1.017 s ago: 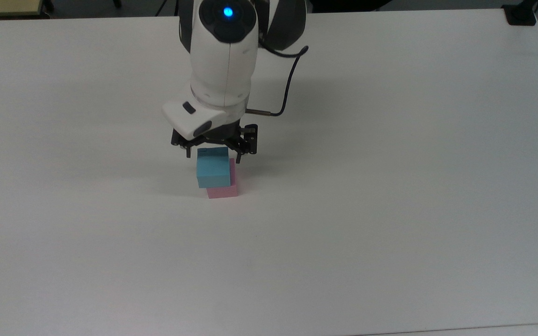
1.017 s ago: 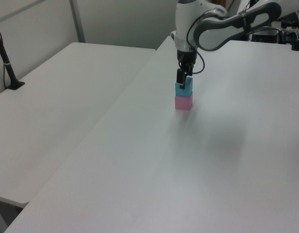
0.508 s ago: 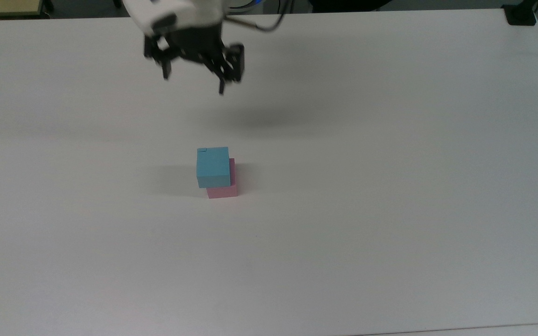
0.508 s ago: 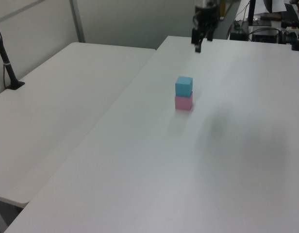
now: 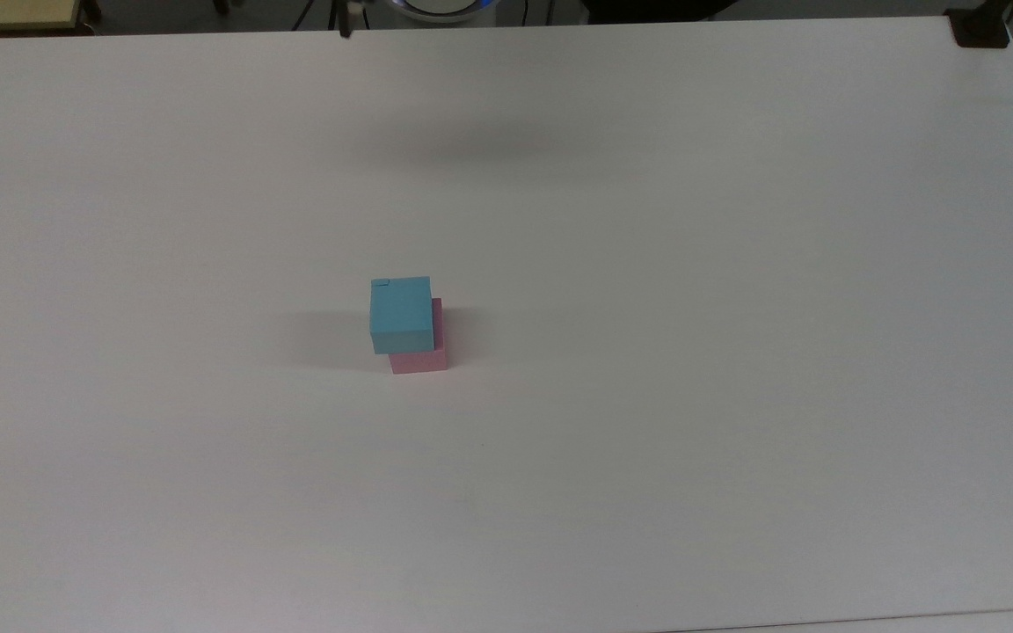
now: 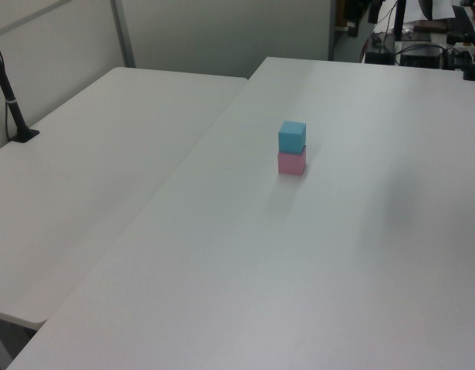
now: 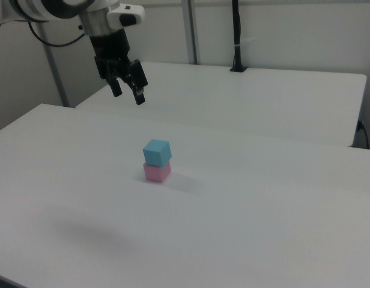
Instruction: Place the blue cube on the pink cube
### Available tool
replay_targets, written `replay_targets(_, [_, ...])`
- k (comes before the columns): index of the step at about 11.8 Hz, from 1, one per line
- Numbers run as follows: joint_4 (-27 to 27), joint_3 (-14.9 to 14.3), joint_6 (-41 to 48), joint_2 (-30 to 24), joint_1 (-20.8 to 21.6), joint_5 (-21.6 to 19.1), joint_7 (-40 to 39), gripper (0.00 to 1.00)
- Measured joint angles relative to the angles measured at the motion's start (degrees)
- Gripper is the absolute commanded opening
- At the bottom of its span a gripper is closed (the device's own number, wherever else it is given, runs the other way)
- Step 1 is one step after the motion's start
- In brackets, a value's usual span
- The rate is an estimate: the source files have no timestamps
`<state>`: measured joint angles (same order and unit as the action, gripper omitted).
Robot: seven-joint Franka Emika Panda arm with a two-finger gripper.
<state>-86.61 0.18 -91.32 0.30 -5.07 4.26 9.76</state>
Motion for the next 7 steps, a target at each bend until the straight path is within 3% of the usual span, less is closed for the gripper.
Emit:
replay_targets(3, [-1.2, -0.6, 0.0, -1.1, 0.1, -0.3, -7.4, 1.00])
replay_targets(7, [-2.3, -0.5, 0.0, -0.9, 0.2, -0.3, -9.6, 1.00])
